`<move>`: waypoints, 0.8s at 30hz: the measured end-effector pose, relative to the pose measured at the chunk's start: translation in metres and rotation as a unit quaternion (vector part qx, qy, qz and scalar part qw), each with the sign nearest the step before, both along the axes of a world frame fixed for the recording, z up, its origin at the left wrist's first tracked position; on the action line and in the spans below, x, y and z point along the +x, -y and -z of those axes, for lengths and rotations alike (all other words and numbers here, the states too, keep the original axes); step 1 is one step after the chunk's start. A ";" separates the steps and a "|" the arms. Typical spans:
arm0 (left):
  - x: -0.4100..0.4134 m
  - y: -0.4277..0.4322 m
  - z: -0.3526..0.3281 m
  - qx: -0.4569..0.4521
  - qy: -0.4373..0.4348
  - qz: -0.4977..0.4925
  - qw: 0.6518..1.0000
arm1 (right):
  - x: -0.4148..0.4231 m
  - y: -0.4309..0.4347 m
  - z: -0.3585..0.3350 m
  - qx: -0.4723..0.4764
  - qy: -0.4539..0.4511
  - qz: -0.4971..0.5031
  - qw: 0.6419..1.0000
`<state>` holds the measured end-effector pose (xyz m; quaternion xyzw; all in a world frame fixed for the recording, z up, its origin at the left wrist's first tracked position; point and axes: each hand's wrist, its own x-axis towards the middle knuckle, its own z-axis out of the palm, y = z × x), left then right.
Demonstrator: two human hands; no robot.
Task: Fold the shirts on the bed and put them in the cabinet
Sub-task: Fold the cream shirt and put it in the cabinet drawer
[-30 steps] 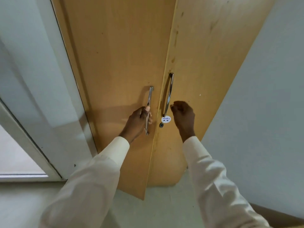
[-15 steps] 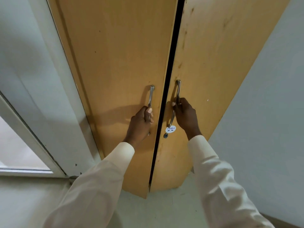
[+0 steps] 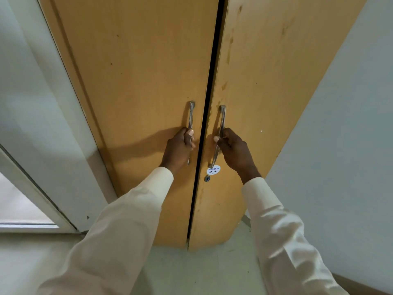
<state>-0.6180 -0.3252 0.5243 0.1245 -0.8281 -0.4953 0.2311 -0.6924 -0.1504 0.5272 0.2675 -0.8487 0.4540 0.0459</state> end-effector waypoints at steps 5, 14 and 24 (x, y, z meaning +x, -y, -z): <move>-0.024 0.004 -0.003 -0.002 0.011 -0.009 1.000 | -0.009 0.002 -0.003 0.013 0.015 -0.015 1.000; -0.041 0.008 -0.005 -0.022 0.025 -0.031 0.999 | -0.031 0.026 -0.013 0.080 0.011 0.025 0.996; -0.046 0.010 -0.001 -0.024 0.015 -0.030 0.999 | -0.044 0.045 -0.018 0.115 0.012 0.051 0.992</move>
